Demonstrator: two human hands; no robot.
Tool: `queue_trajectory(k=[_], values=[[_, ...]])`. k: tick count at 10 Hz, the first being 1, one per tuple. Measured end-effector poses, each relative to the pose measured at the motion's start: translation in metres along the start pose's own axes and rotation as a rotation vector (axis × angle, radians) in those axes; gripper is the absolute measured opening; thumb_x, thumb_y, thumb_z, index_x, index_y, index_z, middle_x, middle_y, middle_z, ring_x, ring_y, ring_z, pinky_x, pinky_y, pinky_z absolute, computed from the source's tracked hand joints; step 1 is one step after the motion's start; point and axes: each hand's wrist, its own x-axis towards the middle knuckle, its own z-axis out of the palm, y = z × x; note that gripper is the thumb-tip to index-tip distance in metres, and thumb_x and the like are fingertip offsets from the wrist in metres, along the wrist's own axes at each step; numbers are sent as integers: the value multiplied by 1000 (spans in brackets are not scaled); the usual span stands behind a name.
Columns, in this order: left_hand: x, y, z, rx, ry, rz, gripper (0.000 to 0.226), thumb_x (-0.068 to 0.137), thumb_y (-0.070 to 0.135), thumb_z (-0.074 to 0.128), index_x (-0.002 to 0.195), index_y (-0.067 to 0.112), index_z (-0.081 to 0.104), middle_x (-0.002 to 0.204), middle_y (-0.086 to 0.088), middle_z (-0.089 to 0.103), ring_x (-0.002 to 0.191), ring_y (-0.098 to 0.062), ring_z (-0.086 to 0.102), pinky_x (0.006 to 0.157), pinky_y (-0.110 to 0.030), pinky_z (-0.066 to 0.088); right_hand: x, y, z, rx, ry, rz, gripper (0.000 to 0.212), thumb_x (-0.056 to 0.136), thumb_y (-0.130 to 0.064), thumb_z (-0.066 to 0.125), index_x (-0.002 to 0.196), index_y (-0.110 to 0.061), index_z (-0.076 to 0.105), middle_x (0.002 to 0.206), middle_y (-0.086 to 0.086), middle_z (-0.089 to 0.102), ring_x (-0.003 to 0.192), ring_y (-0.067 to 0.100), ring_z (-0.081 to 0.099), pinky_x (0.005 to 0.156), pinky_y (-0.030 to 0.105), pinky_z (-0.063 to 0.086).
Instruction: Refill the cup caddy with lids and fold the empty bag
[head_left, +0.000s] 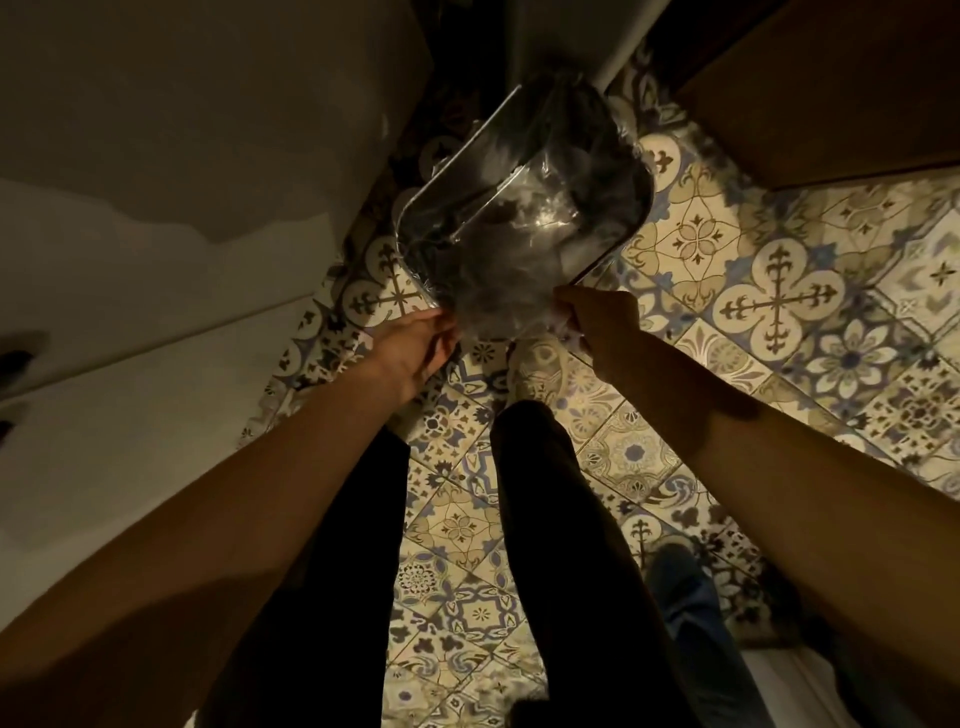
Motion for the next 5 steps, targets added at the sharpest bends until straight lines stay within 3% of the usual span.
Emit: queue_trajectory(k=[1, 2, 3, 4, 5], values=[[3, 3, 1, -113, -11, -27, 8, 96, 7, 63, 100, 6, 69, 75, -3, 77, 63, -8, 71, 55, -17, 56, 5, 2, 0, 29, -33, -18, 19, 89, -25, 76, 86, -8, 67, 76, 7, 65, 55, 13, 52, 45, 22, 41], [2, 5, 1, -173, -19, -64, 13, 99, 15, 60, 92, 7, 68, 89, -8, 76, 72, -15, 73, 56, -21, 57, 2, 1, -4, 88, -94, -20, 41, 91, -42, 72, 110, -6, 69, 93, 11, 71, 55, 12, 58, 45, 21, 40], [-2, 8, 0, -94, -92, -88, 34, 101, 38, 50, 89, 13, 70, 86, -4, 77, 72, -16, 72, 59, -25, 58, -3, -6, -8, 79, -170, 31, 55, 95, -65, 55, 94, -12, 68, 90, 10, 68, 65, 15, 55, 57, 23, 35], [-8, 10, 0, -66, -109, -102, 44, 100, 45, 41, 94, 13, 70, 95, -5, 77, 79, -19, 70, 67, -28, 58, -6, -12, -12, 13, -226, 93, 72, 94, -77, 41, 73, -13, 65, 78, 6, 63, 63, 15, 46, 59, 26, 28], [-15, 12, 2, -89, -99, -98, 45, 101, 46, 38, 101, 11, 66, 102, -9, 73, 81, -21, 68, 73, -31, 56, -13, -16, -17, 26, -290, 65, 70, 98, -73, 38, 77, -12, 65, 74, 4, 61, 62, 15, 43, 58, 27, 26]])
